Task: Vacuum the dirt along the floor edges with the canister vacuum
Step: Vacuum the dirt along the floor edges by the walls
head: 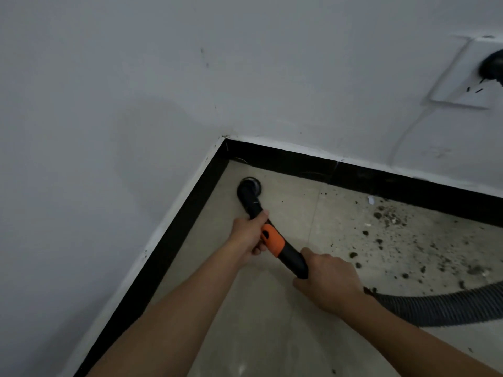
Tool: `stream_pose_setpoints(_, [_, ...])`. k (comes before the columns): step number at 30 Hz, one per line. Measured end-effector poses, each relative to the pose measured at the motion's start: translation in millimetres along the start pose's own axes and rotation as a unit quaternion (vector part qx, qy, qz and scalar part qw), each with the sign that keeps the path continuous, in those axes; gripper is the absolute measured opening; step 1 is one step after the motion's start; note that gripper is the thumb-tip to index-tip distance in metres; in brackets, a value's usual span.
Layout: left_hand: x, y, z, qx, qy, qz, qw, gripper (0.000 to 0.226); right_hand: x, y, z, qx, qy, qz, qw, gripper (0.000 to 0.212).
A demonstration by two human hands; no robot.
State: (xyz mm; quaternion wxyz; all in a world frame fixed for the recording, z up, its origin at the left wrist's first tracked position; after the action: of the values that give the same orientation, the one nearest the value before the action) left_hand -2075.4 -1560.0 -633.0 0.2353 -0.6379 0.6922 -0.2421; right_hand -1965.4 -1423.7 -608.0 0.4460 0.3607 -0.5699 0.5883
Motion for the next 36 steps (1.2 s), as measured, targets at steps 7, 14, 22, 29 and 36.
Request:
stream_pose_setpoints(7, [8,-26,30,-0.009,-0.035,-0.072,0.997,0.032,-5,-16,-6,0.054,-0.013,0.016,0.998,0.030])
stream_pose_setpoints(14, [22,-31,36,-0.012,-0.022,-0.059,0.998,0.033,-18,-30,9,0.046,-0.004,0.004,0.999,0.031])
stream_pose_setpoints(22, [-126,-27,36,0.021,0.101,0.135,0.985,0.039,-25,-83,-82,-0.155,0.018,-0.019,0.988,0.026])
stream_pose_setpoints(29, [-118,-18,29,0.011,0.098,0.113,0.989,0.043,-16,-62,-89,-0.118,-0.014,-0.012,0.993,0.039])
stream_pose_setpoints(36, [-126,-9,15,0.011,0.096,0.109,0.989,0.038,-5,-48,-97,-0.120,-0.011,-0.012,0.993,0.034])
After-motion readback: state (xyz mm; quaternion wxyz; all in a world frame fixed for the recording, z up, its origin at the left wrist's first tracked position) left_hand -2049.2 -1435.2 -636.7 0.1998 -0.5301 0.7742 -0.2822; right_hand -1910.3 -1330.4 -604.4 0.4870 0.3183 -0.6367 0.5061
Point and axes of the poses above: each hand's wrist, its own y-axis towards the middle knuckle, its own x-axis out of the back of the hand, z = x × y, the point moved 4 cm from there along y, towards the middle knuckle, and after that the axes turned 11 degrees about -y, right-handed, at the moved point
